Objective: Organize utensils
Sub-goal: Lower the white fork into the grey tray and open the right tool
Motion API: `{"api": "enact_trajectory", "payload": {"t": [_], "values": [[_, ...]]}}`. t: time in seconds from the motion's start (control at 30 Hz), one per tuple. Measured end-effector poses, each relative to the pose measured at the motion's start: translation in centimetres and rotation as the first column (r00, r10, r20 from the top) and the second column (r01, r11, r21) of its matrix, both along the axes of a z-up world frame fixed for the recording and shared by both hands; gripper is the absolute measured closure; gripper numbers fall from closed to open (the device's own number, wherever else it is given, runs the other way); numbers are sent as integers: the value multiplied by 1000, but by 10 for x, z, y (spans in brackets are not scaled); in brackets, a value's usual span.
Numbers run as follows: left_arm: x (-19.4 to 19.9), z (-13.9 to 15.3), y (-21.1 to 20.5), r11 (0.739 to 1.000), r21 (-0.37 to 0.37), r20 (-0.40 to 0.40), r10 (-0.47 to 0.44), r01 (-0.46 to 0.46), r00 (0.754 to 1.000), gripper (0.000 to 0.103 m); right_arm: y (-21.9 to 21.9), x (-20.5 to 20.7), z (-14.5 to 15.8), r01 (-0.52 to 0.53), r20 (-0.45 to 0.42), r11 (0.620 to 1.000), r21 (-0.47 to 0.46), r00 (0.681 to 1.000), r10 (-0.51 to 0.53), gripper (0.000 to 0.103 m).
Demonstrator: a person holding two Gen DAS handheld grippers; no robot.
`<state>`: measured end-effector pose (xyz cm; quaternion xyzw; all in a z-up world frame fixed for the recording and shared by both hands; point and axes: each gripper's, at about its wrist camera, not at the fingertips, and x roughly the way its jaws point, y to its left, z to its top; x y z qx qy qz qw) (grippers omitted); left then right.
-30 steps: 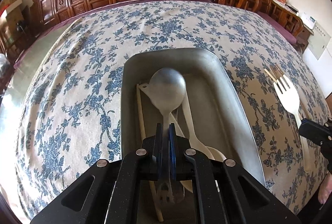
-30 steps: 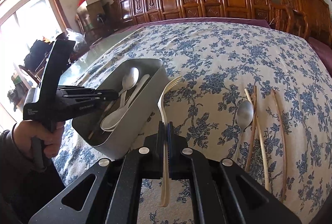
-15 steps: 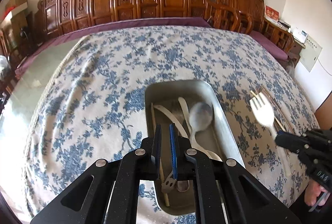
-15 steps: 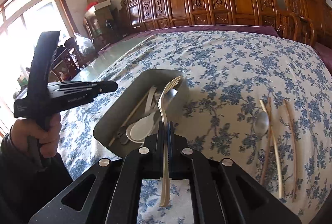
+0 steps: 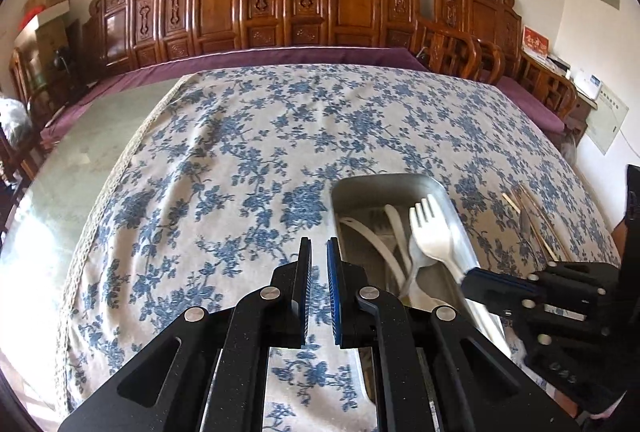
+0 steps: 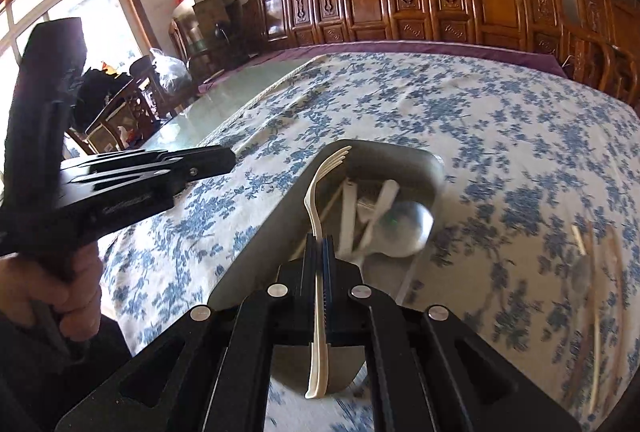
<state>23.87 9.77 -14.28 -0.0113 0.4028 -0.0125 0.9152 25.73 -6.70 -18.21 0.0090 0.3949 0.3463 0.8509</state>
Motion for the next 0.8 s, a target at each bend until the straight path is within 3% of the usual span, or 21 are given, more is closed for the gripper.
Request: {"api": "enact_trajectory", "payload": {"t": [0.47,0.63,0.8], "values": [[-1,1,21,999,-13,2,31,-31,1000,96,41,25,-26,11,-75,999,-44,997,-14,98],[-2,1,17,1000,-9,4,23,-23,1000,96,37,27,-31,19,-99,1000,-21,995,-21,97],[-3,3,9,1000,-12,16,17,-16,1000,96,19,22,-20,20,-59,1000,-8,998,-21,97]]}}
